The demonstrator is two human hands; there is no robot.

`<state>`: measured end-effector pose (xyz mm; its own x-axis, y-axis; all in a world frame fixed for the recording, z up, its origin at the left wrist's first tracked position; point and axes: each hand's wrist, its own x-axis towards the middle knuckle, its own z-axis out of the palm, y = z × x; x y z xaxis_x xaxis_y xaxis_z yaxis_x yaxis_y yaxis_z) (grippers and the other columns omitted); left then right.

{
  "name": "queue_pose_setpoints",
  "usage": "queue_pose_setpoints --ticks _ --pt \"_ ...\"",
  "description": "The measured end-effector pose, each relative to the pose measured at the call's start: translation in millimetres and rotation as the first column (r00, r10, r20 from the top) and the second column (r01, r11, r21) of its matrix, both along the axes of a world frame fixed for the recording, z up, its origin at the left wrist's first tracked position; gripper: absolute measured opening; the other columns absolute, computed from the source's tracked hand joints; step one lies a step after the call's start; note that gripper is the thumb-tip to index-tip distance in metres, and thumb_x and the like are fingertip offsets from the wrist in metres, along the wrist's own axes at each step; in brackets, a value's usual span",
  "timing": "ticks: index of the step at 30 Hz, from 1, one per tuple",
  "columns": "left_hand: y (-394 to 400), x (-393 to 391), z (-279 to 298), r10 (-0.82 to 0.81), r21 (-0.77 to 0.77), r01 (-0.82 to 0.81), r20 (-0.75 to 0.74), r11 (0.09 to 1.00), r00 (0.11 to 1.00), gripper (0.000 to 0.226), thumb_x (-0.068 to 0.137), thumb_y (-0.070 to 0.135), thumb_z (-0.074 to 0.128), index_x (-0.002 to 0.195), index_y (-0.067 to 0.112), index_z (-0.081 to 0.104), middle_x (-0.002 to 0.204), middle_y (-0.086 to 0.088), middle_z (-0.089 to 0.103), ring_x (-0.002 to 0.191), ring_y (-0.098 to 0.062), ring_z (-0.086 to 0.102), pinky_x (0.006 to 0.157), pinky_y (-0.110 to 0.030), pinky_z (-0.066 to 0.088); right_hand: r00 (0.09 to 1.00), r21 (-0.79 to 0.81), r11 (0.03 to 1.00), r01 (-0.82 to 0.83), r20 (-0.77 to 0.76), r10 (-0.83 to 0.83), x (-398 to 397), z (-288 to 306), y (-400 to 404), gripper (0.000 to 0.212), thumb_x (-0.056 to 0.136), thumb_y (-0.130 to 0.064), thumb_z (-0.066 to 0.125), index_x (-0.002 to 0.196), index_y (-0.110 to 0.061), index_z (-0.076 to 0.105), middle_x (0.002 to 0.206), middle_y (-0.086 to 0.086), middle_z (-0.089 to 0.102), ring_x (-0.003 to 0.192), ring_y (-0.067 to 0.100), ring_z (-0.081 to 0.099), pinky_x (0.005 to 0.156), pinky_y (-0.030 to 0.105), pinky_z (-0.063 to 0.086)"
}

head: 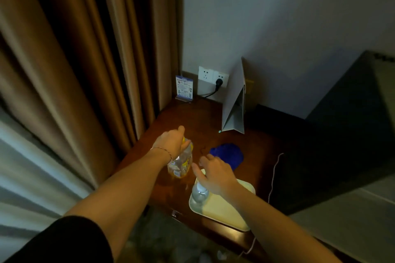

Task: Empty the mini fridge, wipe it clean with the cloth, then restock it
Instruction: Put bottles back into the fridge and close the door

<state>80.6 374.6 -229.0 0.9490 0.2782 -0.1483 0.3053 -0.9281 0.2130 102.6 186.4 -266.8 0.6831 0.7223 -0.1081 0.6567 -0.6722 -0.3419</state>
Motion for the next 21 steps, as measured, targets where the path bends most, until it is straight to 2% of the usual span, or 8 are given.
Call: queue_pose_setpoints --ticks 3,6,8,9,11,14,18,21 --pt "-5 -23 9 -0.005 -0.024 0.005 0.024 1.0 1.0 0.033 0.101 0.044 0.048 0.113 0.014 0.044 0.095 -0.005 0.059 0.085 -0.026 0.059 0.064 -0.033 0.042 0.999 -0.121 0.992 -0.025 0.027 0.029 -26 0 1 0.053 0.102 -0.059 0.028 0.113 -0.016 0.056 0.111 0.006 0.055 0.1 0.028 0.059 0.071 0.037 0.044" --pt "-13 -45 10 0.033 -0.08 -0.031 0.033 0.996 0.999 0.03 0.101 0.042 0.049 0.113 0.016 0.043 0.09 0.0 0.054 0.08 -0.02 0.054 0.064 -0.031 0.044 0.997 -0.215 0.976 -0.037 -0.068 0.023 -44 -18 -1 0.052 0.102 -0.057 0.034 0.129 -0.014 0.048 0.135 0.011 0.044 0.111 0.032 0.06 0.08 0.039 0.05" --pt "-18 -56 12 0.051 -0.124 -0.046 0.042 0.991 0.998 0.026 0.1 0.041 0.051 0.107 0.018 0.041 0.09 0.001 0.052 0.084 -0.02 0.055 0.066 -0.031 0.044 0.991 -0.195 0.98 0.039 -0.12 -0.064 -50 -27 -4 0.047 0.103 -0.047 0.044 0.136 -0.014 0.044 0.149 0.011 0.032 0.116 0.032 0.059 0.084 0.037 0.05" --pt "-21 -61 13 0.043 -0.138 -0.036 0.052 0.99 0.998 0.025 0.1 0.041 0.051 0.104 0.019 0.039 0.09 0.0 0.053 0.087 -0.022 0.057 0.067 -0.032 0.044 0.984 -0.164 0.982 0.09 -0.134 -0.113 -52 -29 -6 0.044 0.102 -0.042 0.047 0.135 -0.013 0.044 0.15 0.011 0.031 0.114 0.032 0.06 0.083 0.035 0.049" --pt "-26 -68 16 0.017 -0.154 -0.005 0.077 0.988 0.997 0.025 0.099 0.041 0.053 0.101 0.019 0.04 0.094 -0.004 0.057 0.091 -0.026 0.06 0.069 -0.035 0.048 0.975 -0.111 0.981 0.158 -0.142 -0.173 -54 -28 -13 0.036 0.101 -0.036 0.051 0.126 -0.011 0.049 0.144 0.011 0.035 0.1 0.028 0.062 0.075 0.032 0.046" --pt "-37 -73 19 -0.019 -0.147 0.035 0.112 0.989 0.994 0.026 0.099 0.041 0.053 0.104 0.017 0.044 0.101 -0.008 0.063 0.095 -0.032 0.062 0.074 -0.041 0.053 0.971 -0.041 0.975 0.218 -0.093 -0.221 -58 -26 -31 0.028 0.101 -0.036 0.055 0.115 -0.012 0.053 0.131 0.008 0.041 0.079 0.019 0.05 0.071 0.029 0.04" --pt "-71 -79 20 -0.102 -0.153 0.121 0.13 0.981 0.986 0.023 0.098 0.039 0.054 0.1 0.019 0.041 0.104 -0.011 0.064 0.097 -0.033 0.062 0.069 -0.038 0.047 0.959 0.031 0.959 0.282 -0.043 -0.281 -74 -19 -79 0.025 0.1 -0.037 0.057 0.108 -0.014 0.055 0.111 -0.001 0.042 0.081 0.017 0.048 0.071 0.029 0.041" --pt "-107 -78 21 -0.164 -0.163 0.186 0.144 0.969 0.976 0.026 0.097 0.039 0.054 0.106 0.015 0.045 0.104 -0.012 0.064 0.096 -0.035 0.063 0.073 -0.041 0.05 0.946 0.053 0.944 0.325 -0.033 -0.323 -79 -10 -126 0.021 0.099 -0.035 0.057 0.104 -0.014 0.056 0.106 -0.001 0.044 0.087 0.02 0.054 0.076 0.033 0.046"
